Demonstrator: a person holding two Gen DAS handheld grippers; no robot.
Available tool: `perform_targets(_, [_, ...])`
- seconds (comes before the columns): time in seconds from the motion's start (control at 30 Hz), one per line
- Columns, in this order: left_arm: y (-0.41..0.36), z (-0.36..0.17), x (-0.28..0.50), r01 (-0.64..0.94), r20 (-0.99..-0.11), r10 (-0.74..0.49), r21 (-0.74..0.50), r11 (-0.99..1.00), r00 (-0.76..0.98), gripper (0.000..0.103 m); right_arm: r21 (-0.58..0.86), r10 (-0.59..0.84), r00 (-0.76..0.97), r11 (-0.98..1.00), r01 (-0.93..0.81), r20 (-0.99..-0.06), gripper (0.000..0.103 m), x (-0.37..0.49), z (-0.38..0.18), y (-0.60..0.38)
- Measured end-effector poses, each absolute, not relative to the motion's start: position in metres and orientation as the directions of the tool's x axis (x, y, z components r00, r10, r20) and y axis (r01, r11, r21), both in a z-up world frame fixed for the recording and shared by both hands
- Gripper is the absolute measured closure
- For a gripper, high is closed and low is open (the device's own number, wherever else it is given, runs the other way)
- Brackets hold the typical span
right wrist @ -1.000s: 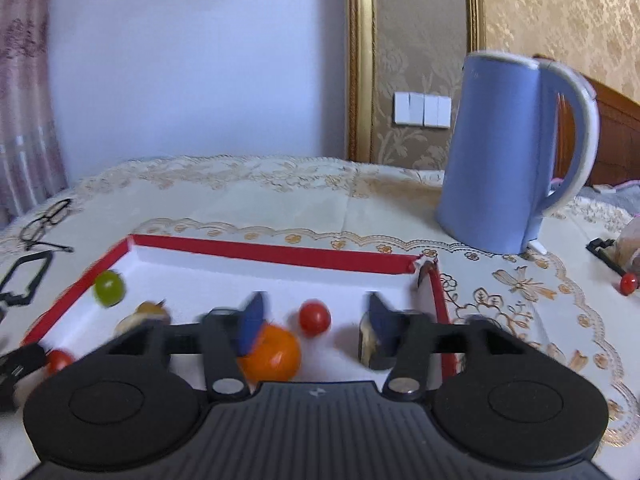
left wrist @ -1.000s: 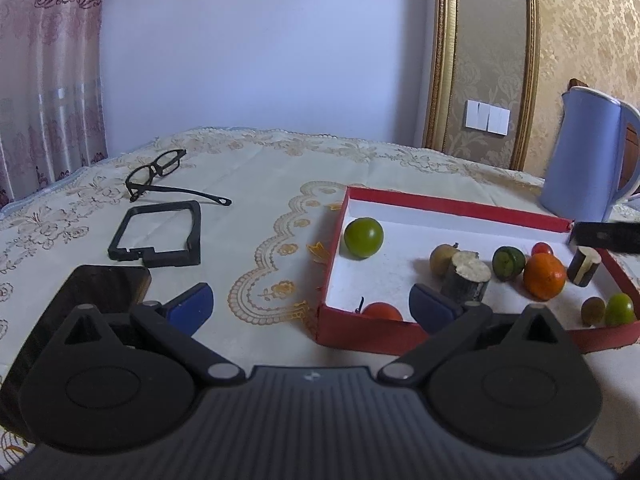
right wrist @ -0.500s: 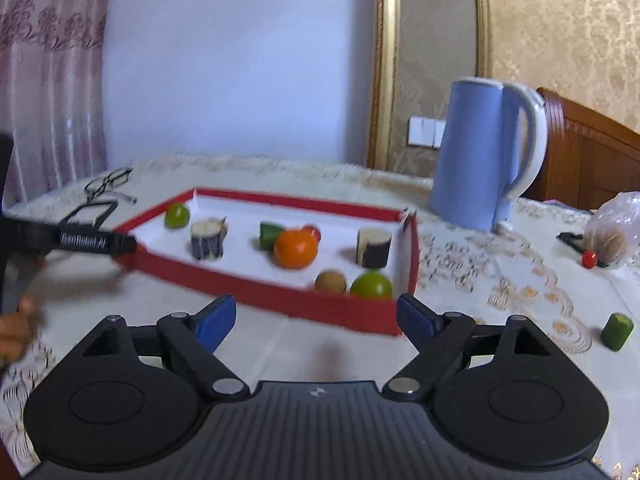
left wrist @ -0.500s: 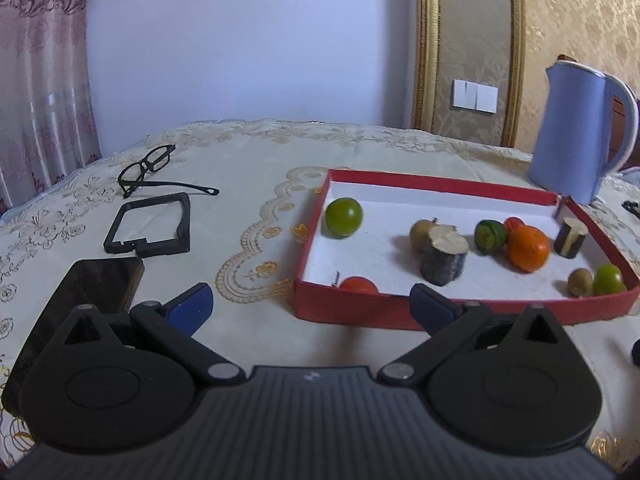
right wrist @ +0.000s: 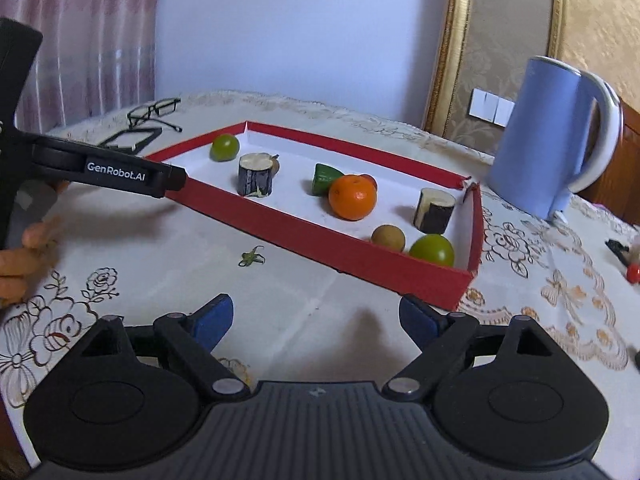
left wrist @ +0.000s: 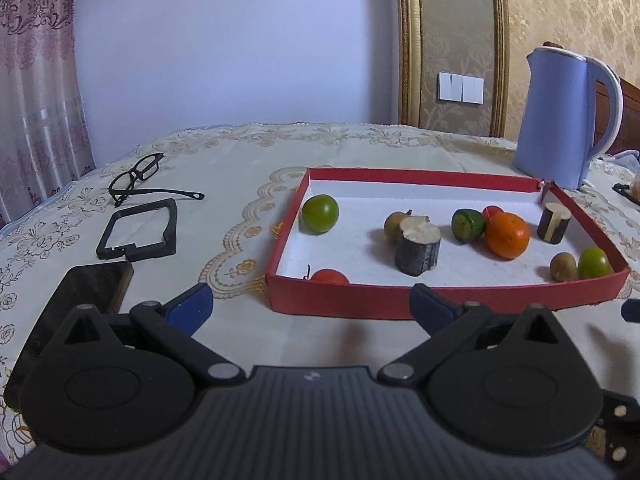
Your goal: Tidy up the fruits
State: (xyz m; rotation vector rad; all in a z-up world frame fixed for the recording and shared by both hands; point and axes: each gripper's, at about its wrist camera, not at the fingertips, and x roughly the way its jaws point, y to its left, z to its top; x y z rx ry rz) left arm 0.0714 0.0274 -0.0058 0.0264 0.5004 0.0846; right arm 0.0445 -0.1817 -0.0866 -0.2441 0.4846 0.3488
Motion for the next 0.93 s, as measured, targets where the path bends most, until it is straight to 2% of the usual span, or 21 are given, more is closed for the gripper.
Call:
perform_targets(0.2, [0.031, -0.010, 0.076, -0.077, -0.498, 0.080, 0.027, 0.997, 0.863, 0.000, -0.154, 0.261, 0.809, 0.907, -0.393, -0.526, 0.000, 0.058, -0.091, -0.176])
perform_targets(0.43, [0.033, -0.010, 0.076, -0.074, -0.496, 0.069, 0.010, 0.997, 0.866, 0.000, -0.102, 0.281, 0.790, 0.913, -0.395, -0.545, 0.000, 0.064, -0.092, -0.182])
perform_targets(0.57, [0.033, -0.010, 0.075, -0.070, -0.494, 0.064, 0.007, 0.998, 0.867, 0.000, -0.007, 0.329, 0.756, 0.915, -0.404, -0.566, 0.000, 0.072, -0.093, -0.193])
perform_targets(0.93, [0.032, -0.010, 0.073, -0.062, -0.483, 0.055, 0.002, 0.998, 0.874, 0.000, -0.024, 0.318, 0.758, 0.915, -0.402, -0.569, 0.000, 0.072, -0.093, -0.191])
